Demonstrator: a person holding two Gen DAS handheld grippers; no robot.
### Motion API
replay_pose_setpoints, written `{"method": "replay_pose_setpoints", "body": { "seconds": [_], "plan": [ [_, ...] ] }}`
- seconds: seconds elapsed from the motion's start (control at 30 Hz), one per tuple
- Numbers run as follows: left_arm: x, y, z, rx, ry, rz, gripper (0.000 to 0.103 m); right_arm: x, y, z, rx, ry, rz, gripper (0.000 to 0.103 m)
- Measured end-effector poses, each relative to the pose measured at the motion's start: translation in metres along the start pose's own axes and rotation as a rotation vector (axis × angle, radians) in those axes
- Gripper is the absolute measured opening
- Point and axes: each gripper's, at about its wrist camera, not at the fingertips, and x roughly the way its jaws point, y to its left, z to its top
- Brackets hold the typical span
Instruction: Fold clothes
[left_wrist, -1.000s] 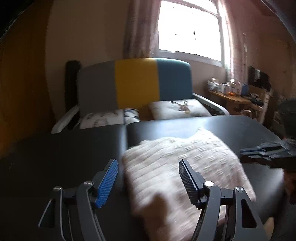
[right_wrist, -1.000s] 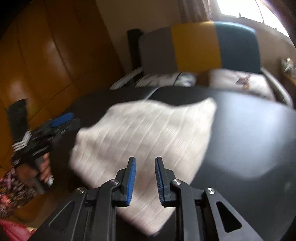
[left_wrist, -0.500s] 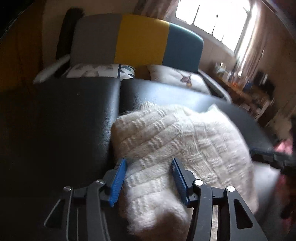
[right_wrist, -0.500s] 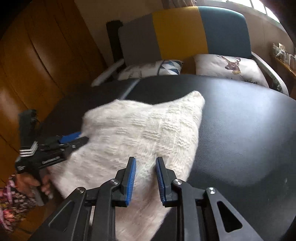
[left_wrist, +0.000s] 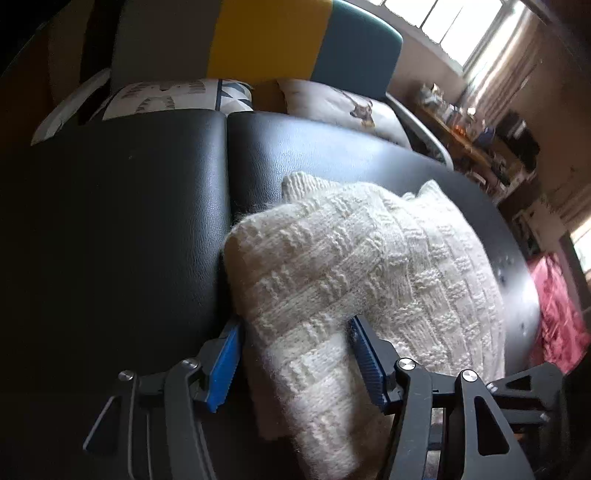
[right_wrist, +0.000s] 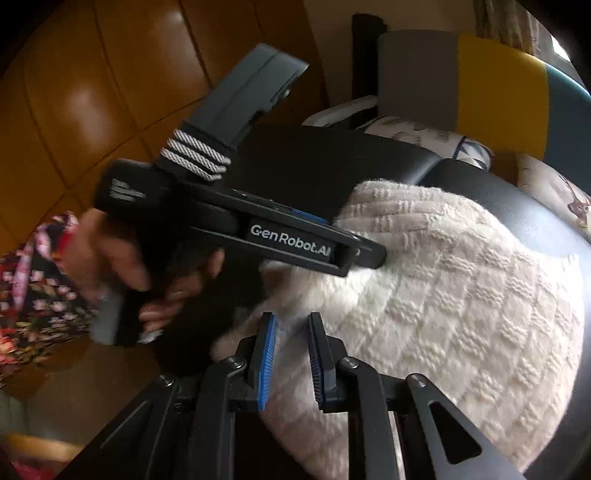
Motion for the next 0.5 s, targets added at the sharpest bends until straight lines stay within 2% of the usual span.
{"method": "replay_pose_setpoints", "body": {
  "seconds": [0.07,0.2,0.37,0.5],
  "plan": [
    [0.002,0.001,0.001,0.005,0.012,0.01,0.065,0.003,0.004,-0.001,-0.005,0.001,0.002,0.017],
    [0.011,0.017,-0.004,-0.06,0.005,-0.005,0.08,0.01,0.011,-0.003,-0.014,0.004,0.006,0.017],
    [0.008,0.02,-0.014,-0.11,-0.064,-0.021,0.082,0.018,0.021,-0.006,-0.026,0.007,0.01,0.017],
    [-0.011,0.024,-0.014,-0.16,-0.135,-0.047,0.081,0.019,0.027,-0.008,-0.029,-0.002,0.017,0.026]
  ]
}}
